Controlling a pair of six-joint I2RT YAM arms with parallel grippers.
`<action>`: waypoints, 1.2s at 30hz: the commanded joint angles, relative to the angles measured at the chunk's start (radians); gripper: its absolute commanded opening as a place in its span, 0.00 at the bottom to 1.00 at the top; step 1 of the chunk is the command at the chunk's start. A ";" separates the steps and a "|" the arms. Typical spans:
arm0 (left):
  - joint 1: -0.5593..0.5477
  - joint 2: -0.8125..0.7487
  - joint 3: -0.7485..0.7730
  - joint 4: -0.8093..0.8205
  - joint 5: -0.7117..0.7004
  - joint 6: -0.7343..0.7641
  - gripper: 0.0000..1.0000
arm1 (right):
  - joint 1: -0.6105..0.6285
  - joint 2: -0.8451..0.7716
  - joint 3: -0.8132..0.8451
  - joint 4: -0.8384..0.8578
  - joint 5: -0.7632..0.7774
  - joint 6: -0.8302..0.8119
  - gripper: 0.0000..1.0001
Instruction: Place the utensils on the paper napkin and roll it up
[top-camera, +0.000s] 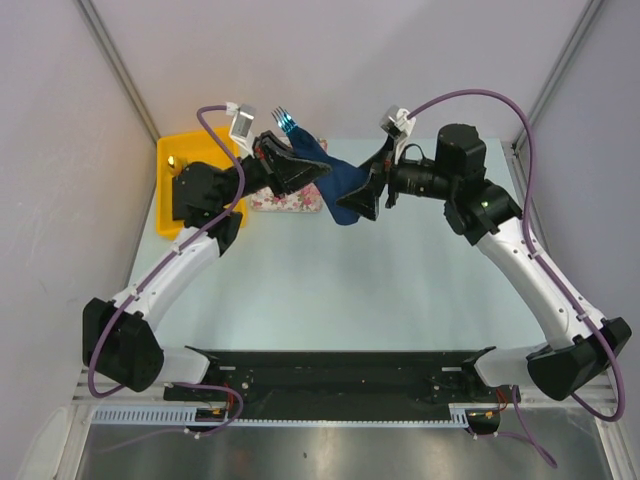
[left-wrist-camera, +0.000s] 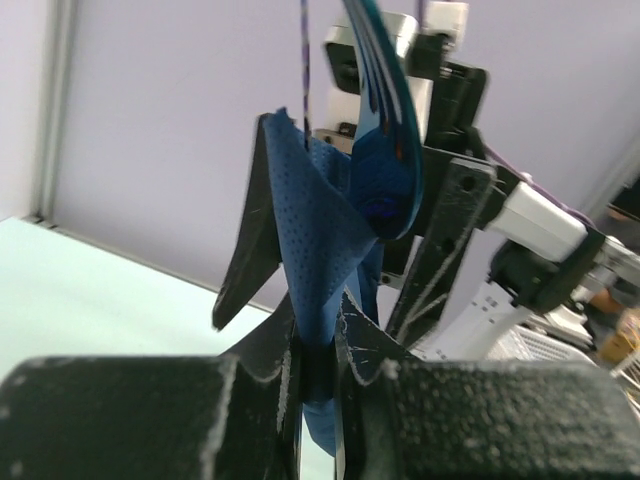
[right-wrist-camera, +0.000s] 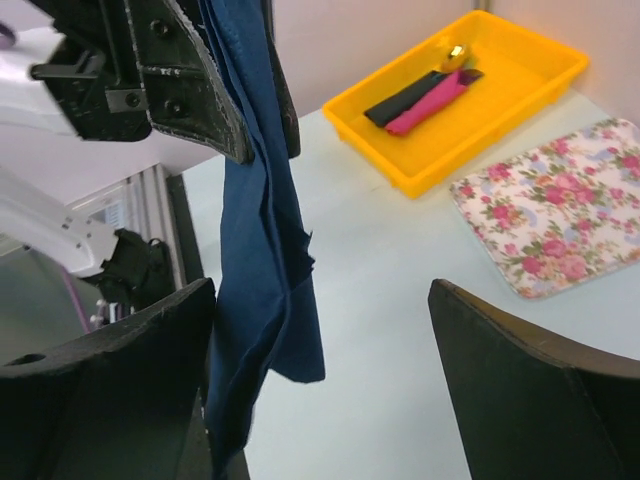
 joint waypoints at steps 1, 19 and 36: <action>-0.018 -0.029 0.061 0.149 0.076 -0.072 0.00 | -0.015 0.014 0.008 0.058 -0.151 0.004 0.83; -0.036 -0.041 0.072 0.082 0.118 -0.055 0.00 | -0.048 0.012 0.015 0.060 -0.349 0.070 0.00; -0.066 -0.009 0.077 0.062 0.057 -0.064 0.52 | -0.026 -0.035 -0.103 0.422 -0.288 0.349 0.00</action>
